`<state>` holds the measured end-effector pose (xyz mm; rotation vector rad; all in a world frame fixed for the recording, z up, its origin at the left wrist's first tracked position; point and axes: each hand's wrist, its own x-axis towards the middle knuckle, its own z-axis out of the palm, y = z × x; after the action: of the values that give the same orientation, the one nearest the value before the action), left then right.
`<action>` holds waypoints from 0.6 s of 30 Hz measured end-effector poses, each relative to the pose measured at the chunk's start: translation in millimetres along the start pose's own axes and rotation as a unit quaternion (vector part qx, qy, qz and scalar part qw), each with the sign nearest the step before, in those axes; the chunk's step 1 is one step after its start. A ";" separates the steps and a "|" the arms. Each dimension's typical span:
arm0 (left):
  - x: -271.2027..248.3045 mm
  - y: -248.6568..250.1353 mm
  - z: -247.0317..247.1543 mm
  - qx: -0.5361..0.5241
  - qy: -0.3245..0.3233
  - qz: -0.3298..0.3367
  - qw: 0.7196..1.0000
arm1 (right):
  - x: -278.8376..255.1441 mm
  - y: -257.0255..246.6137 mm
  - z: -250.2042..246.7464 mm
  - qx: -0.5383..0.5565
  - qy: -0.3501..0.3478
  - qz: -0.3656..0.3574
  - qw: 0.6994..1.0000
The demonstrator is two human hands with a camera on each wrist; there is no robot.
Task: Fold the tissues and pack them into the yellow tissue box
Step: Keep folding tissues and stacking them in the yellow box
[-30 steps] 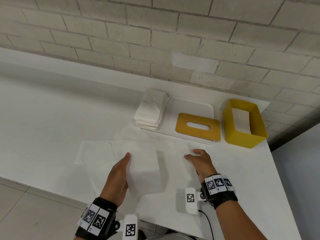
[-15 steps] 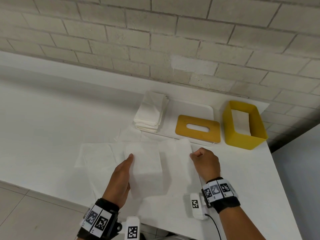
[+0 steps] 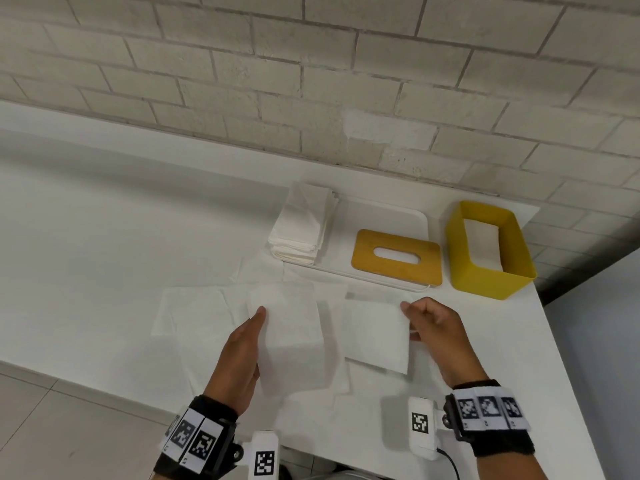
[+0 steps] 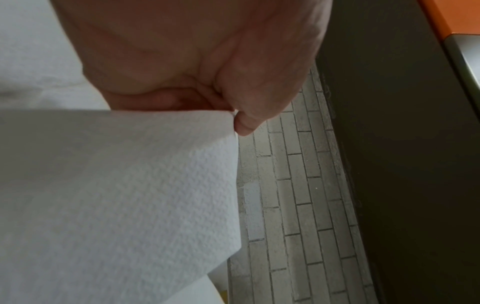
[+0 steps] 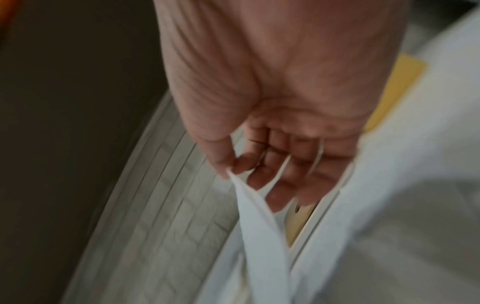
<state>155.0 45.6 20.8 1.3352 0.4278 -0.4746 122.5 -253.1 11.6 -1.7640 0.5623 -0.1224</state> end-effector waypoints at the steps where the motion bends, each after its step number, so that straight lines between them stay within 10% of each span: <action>1: 0.7 0.5 -0.6 0.000 0.003 0.000 1.000 | -2.0 -2.0 -0.2 0.106 -0.015 0.025 0.994; 4: 2.6 0.6 -1.2 0.000 0.005 0.003 1.000 | 0.4 7.6 0.0 0.277 -0.022 0.100 0.955; 9: 3.5 0.5 -0.4 0.010 -0.001 0.004 1.000 | 0.4 36.3 14.5 0.163 -0.039 0.169 0.971; 15: 4.3 2.4 -0.3 0.023 -0.014 0.011 1.000 | -5.0 20.2 16.6 -0.028 -0.011 0.071 0.997; 18: 6.7 6.1 -1.6 0.054 -0.023 0.029 0.998 | -22.6 -32.1 -1.4 -0.121 -0.109 -0.014 0.986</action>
<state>163.9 47.6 21.8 1.4336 0.3289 -0.4852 112.0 -239.4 46.9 -1.9915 0.4060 0.1251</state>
